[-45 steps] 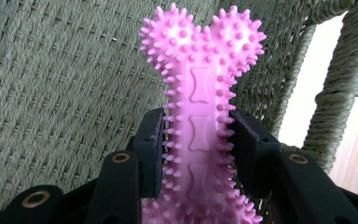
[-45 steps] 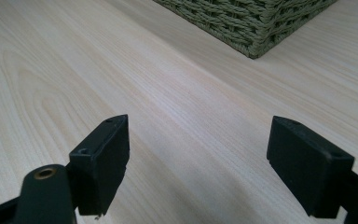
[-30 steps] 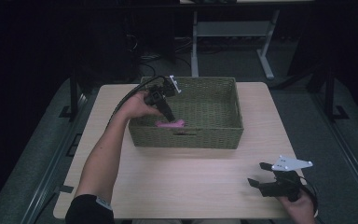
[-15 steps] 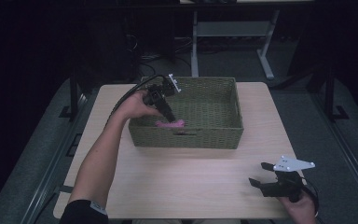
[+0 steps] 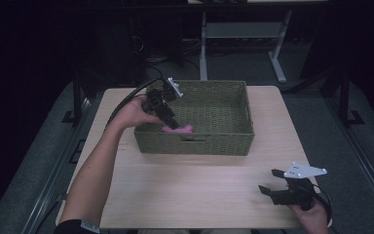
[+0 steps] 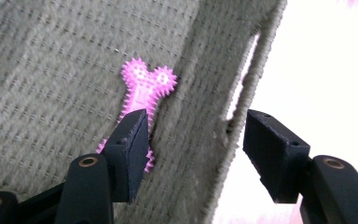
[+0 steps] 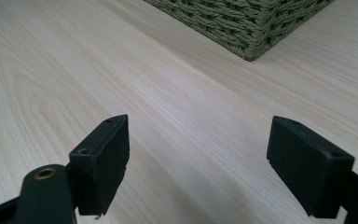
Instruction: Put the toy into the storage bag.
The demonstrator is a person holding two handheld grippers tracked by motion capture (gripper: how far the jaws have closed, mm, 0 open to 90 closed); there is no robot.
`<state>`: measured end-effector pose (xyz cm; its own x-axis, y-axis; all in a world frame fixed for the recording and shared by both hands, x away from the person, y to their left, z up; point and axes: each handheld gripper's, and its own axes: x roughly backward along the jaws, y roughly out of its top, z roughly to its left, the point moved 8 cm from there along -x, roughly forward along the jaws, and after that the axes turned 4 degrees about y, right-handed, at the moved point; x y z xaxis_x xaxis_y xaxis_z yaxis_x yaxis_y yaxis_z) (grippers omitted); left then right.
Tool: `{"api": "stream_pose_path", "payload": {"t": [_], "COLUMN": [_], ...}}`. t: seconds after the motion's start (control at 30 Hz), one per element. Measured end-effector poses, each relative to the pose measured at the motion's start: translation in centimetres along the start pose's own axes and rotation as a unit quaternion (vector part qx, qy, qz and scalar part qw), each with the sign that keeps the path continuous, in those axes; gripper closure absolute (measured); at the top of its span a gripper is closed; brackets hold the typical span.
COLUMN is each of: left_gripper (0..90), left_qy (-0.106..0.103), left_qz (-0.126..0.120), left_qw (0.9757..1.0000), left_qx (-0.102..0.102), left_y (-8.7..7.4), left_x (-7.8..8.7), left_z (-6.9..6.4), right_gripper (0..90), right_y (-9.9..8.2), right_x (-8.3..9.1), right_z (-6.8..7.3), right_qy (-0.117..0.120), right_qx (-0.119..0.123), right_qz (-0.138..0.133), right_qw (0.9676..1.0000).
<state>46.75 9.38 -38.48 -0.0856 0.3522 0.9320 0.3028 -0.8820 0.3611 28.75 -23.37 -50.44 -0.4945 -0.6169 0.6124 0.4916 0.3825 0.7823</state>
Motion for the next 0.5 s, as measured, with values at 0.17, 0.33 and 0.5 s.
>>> {"api": "stream_pose_path", "payload": {"t": [0.17,0.33,0.5], "left_gripper": [38.7,36.4,34.6], "left_qy": [0.005,0.01,0.007], "left_qz": [-0.014,-0.009,-0.009], "left_qw": [0.9999,0.9999,0.9999], "left_qx": [-0.001,-0.004,0.0], "left_y": [-0.1,-0.4,-0.4], "left_x": [0.6,0.8,1.1], "left_z": [-0.9,-1.6,-2.0], "right_gripper": [20.6,20.6,20.6], "right_y": [0.0,-0.1,-0.1], "right_x": [-0.1,-0.2,-0.1], "right_z": [0.0,0.0,-0.1], "right_qy": [-0.002,-0.002,-0.002], "right_qx": [0.001,0.0,0.0], "right_qz": [0.002,0.003,0.003], "right_qw": [1.0,1.0,1.0]}}
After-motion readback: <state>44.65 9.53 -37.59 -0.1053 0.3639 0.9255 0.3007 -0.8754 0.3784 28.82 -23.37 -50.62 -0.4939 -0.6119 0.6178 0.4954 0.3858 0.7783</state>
